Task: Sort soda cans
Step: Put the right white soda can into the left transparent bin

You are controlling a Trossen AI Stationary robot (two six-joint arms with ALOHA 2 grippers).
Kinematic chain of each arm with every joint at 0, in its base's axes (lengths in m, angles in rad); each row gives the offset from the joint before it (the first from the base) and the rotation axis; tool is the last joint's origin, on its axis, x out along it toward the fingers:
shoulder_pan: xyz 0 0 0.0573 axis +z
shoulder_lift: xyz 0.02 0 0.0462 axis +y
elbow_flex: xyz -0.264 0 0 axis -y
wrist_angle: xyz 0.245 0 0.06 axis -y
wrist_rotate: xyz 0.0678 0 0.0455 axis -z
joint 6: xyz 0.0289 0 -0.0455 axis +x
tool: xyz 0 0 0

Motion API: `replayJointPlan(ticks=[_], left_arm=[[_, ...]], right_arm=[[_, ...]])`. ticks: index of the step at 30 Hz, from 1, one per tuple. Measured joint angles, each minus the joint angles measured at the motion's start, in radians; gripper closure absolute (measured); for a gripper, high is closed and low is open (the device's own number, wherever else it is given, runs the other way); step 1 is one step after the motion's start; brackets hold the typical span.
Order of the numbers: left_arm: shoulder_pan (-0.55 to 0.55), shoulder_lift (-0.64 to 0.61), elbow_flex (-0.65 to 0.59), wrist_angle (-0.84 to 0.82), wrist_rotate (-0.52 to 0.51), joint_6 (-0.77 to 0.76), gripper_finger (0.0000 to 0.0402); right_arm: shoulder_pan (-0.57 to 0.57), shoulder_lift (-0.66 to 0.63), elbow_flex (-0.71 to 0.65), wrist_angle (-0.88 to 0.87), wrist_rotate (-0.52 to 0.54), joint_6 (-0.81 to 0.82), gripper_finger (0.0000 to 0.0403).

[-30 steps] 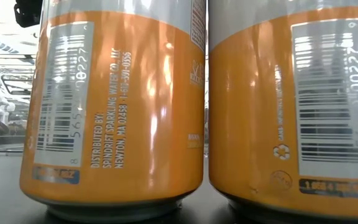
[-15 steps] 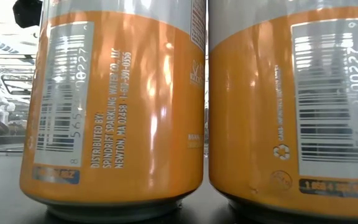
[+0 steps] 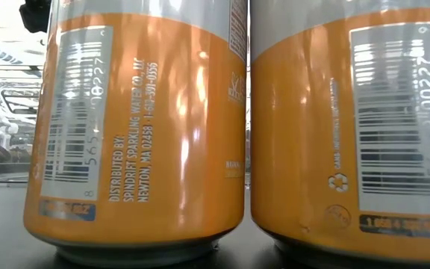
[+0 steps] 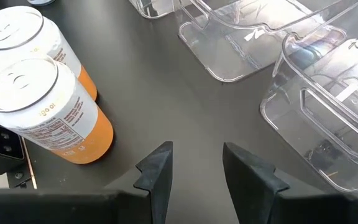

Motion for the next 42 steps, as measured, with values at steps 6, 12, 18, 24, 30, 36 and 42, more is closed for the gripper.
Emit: replayJointPlan(ticks=[6,12,18,24,30,36,42], left_arm=[[0.001,0.0,0.0,0.029,0.003,-0.051,0.0017],[0.001,0.0,0.061,0.015,0.071,-0.095,0.0017],[-0.027,0.0,0.161,-0.027,0.131,-0.107,0.0017],[-0.083,0.028,0.219,-0.189,0.177,-0.209,0.0017],[-0.135,0.11,0.241,-0.291,0.288,-0.29,0.0017],[-0.173,0.203,0.304,-0.315,0.353,-0.254,0.0018],[-0.232,0.293,0.387,-0.349,0.366,-0.173,0.0018]], right_arm=[[0.0,0.0,0.0,0.0,0.0,-0.018,0.0268],[0.0,0.0,0.0,0.001,0.001,-0.019,0.0268],[0.0,0.0,0.0,0.0,0.001,-0.026,0.0268],[0.0,0.0,0.0,0.002,0.001,-0.026,0.0268],[0.0,0.0,0.0,0.003,0.001,-0.022,0.0268],[0.0,0.0,0.0,0.029,0.001,-0.02,0.0268],[0.0,0.0,0.0,0.101,0.006,-0.018,0.0269]])
